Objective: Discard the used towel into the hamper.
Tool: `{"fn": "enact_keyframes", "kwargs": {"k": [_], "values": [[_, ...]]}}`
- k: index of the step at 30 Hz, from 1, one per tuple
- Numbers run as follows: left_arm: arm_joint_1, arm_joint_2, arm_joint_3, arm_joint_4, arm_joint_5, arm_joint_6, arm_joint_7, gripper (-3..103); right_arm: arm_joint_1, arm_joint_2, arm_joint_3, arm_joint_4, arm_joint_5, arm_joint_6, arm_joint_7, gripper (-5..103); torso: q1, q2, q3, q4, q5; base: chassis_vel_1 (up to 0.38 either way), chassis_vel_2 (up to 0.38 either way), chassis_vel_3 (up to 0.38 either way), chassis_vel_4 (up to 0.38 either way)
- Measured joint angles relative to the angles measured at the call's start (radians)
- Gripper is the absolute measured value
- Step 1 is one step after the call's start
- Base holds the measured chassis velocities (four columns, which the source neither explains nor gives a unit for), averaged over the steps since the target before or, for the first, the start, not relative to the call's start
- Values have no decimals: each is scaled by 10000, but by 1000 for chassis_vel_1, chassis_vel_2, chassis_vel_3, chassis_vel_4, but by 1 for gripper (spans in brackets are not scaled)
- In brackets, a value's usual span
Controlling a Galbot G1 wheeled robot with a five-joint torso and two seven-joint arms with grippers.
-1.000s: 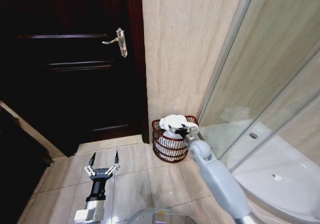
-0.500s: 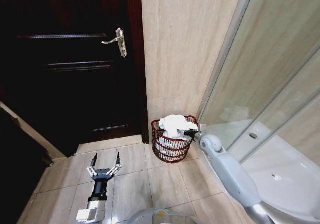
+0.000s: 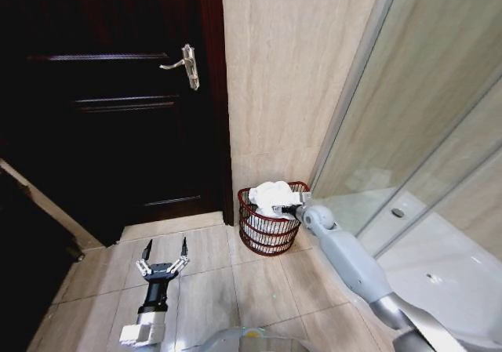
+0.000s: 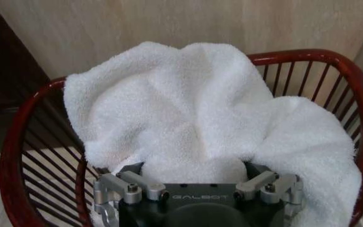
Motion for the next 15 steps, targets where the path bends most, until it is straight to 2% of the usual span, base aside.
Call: {"fn": "enact_keyframes", "kwargs": {"k": [9, 11, 12, 15], "values": [[71, 0, -55, -23, -49, -52, 10, 100, -173, 90, -12, -102, -372, 226, -9, 100, 0, 1, 1, -2, 3, 0, 0, 0, 0], [90, 0, -51, -140, -33, -44, 10, 100, -359, 39, 184, 368, -613, 670, 174, 100, 1, 0, 3, -3, 7, 0, 0, 0, 0], [90, 0, -51, -140, -33, -44, 10, 100, -359, 39, 184, 368, -613, 670, 174, 100, 1, 0, 3, -3, 7, 0, 0, 0, 0], [133, 1, -34, -327, -17, 75, -3, 100, -942, -224, 558, 1709, -1119, 1533, 337, 100, 1, 0, 2, -3, 3, 0, 0, 0, 0]]}}
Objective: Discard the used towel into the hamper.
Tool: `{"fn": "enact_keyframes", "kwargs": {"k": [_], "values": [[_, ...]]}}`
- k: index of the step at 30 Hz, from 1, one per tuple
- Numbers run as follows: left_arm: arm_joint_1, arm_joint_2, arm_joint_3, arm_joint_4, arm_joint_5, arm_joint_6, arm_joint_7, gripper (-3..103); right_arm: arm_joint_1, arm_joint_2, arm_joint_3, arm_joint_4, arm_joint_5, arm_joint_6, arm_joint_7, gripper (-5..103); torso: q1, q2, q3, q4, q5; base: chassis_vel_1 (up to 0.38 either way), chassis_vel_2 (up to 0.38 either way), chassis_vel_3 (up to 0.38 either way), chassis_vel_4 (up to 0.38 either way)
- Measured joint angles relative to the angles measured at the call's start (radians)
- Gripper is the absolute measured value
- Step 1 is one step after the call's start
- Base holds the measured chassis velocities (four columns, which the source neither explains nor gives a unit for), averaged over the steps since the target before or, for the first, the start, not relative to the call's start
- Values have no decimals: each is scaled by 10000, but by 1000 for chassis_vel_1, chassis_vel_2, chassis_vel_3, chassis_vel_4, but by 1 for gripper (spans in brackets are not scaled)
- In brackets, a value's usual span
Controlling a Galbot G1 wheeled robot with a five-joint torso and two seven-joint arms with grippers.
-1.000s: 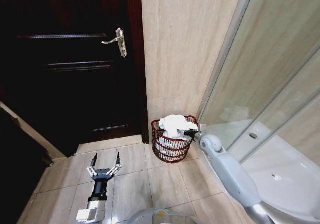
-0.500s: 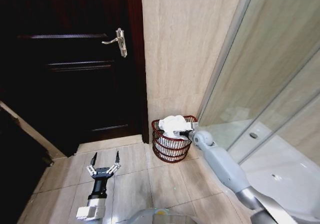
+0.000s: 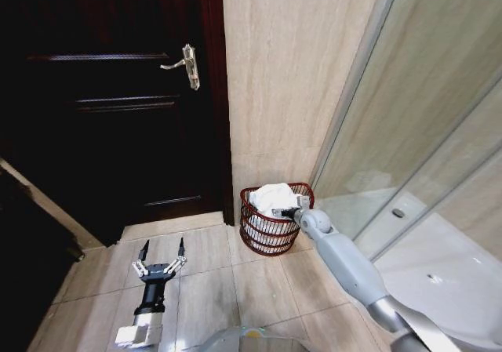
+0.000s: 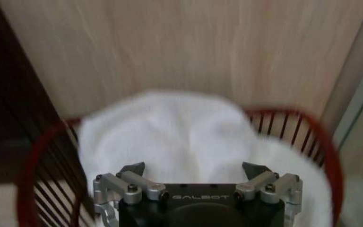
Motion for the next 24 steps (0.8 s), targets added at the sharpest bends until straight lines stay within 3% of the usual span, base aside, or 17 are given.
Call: {"fn": "enact_keyframes", "kwargs": {"k": [5, 8, 13, 14, 15, 16, 19, 24], "values": [[2, 0, 26, -5, 2, 11, -22, 100, -974, -212, 353, 1537, -599, 760, 113, 100, 0, 0, -1, -1, -2, 0, 0, 0, 0], [42, 0, 17, -3, -60, 7, -54, 100, -2268, -139, 862, 3294, -1121, 1469, 280, 100, 0, 0, -2, 1, -3, 0, 0, 0, 0], [68, 0, -11, -1, -159, 7, -106, 100, -3174, 94, 1334, 4072, -1935, 2128, 152, 100, -1, 0, -2, 1, -3, 0, 0, 0, 0], [91, 3, -46, -1, -244, 6, -128, 100, -3811, 267, 1661, 4359, -2800, 2701, -95, 100, -1, 0, -2, -3, -2, 0, 0, 0, 0], [99, -3, -91, 0, -328, 7, -129, 100, -4437, 464, 2050, 4554, -3648, 3350, -313, 100, 0, 0, -2, 8, -2, 0, 0, 0, 0], [99, 0, -145, 7, -407, 8, -132, 100, -4853, 589, 2271, 4668, -4110, 3676, -395, 100, -1, 0, -3, 0, -1, 0, 0, 0, 0], [56, -1, -271, 57, -638, 20, -140, 100, -6051, 1087, 3055, 5155, -4866, 4281, -682, 100, -1, 0, -3, -1, 0, 0, 0, 0, 0], [60, 0, -292, 201, -824, 27, -147, 100, -7220, 1948, 4048, 6050, -5037, 4661, -1190, 100, -2, 0, -3, -2, -2, 0, 0, 0, 0]]}}
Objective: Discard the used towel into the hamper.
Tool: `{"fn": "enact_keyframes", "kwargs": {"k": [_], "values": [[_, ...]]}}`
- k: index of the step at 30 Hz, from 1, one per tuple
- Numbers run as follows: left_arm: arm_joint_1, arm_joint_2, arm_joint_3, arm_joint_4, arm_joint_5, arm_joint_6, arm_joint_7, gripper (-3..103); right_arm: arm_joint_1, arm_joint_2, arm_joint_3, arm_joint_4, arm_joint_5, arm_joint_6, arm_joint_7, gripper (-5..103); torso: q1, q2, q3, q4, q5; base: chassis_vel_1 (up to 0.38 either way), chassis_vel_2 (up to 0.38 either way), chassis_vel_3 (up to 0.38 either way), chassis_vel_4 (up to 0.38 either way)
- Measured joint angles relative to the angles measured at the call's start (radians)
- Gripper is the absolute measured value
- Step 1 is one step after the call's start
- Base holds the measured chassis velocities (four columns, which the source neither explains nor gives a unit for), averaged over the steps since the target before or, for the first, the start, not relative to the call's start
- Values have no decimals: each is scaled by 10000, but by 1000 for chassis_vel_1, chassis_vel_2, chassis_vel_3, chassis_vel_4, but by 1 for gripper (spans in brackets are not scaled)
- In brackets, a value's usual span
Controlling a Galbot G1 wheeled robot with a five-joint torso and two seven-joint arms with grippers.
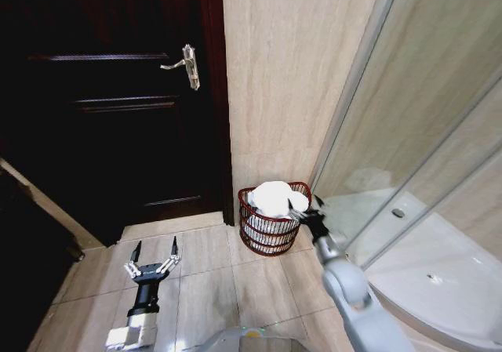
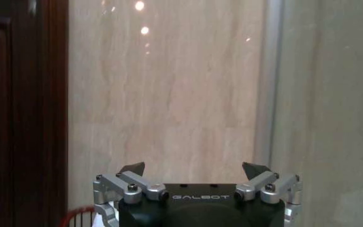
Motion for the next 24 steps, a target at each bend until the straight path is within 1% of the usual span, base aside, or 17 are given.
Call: {"fn": "enact_keyframes", "kwargs": {"k": [2, 9, 12, 17, 24], "values": [[23, 0, 53, 6, -4, 0, 0, 100, -207, 254, 197, 283, -80, 86, -23, 100, 0, 0, 0, 3, 0, 0, 0, 0, 0], [5, 0, 146, -58, 60, 48, 1, 100, -516, 680, 320, 758, -316, 114, 32, 100, 1, 0, 2, 3, 1, 0, 0, 0, 0], [-7, -1, 146, -65, 54, 158, -12, 100, -655, 829, 287, 790, -633, 420, 53, 100, 0, 0, 2, 2, 1, 0, 0, 0, 0], [-63, 0, 142, -64, 46, 295, -52, 100, -769, 927, 235, 857, -616, 467, 87, 100, 0, 0, 2, 2, 0, 0, 0, 0, 0], [-125, -1, 142, -17, 44, 337, -85, 100, -834, 909, 195, 860, -496, 524, 159, 100, 0, -1, 2, 2, 0, 0, 0, 0, 0]]}}
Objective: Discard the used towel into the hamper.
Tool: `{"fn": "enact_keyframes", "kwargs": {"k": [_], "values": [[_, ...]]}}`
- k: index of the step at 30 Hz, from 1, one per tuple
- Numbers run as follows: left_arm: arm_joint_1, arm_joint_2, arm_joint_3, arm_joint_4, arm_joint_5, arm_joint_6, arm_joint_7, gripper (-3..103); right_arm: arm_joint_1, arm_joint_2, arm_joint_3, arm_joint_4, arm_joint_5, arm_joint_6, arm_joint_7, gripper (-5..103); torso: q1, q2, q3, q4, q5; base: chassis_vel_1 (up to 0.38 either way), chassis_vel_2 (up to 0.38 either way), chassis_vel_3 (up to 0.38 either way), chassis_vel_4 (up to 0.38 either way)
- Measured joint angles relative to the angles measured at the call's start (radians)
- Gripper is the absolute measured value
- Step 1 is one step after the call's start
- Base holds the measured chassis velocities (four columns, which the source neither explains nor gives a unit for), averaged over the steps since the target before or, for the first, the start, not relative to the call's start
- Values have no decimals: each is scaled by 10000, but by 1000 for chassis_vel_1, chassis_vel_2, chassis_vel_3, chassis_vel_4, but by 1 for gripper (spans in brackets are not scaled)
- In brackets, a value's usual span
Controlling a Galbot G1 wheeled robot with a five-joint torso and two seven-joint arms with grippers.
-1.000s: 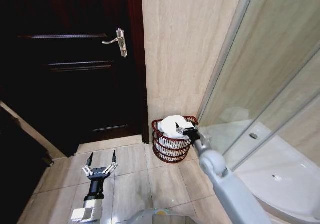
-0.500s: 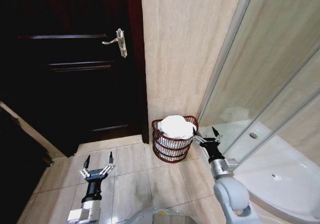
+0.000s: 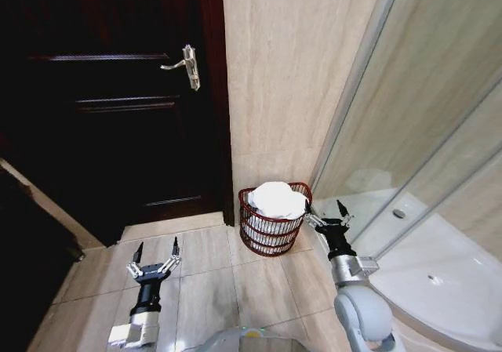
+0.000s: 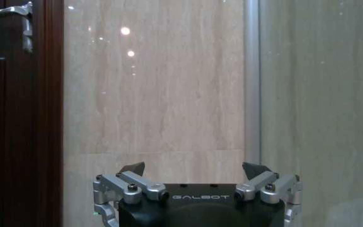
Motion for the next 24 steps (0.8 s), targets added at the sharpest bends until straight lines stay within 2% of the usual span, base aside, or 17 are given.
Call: {"fn": "enact_keyframes", "kwargs": {"k": [9, 14, 24], "values": [[-59, 0, 16, 98, 44, -105, -46, 100, -16, -108, 113, 10, 221, 16, -5, 100, 0, 0, 0, 3, 0, 54, 57, 52, 49], [-63, 0, 40, 153, 127, -229, -118, 100, 34, -192, 393, 13, 603, -347, -244, 100, 0, 0, 0, -1, 0, 14, 21, 21, 24], [-54, 0, 116, 130, 203, -296, -139, 100, 23, -273, 456, -116, 623, -448, -492, 100, 0, 0, -1, -1, 0, -32, 28, 40, -27]]}}
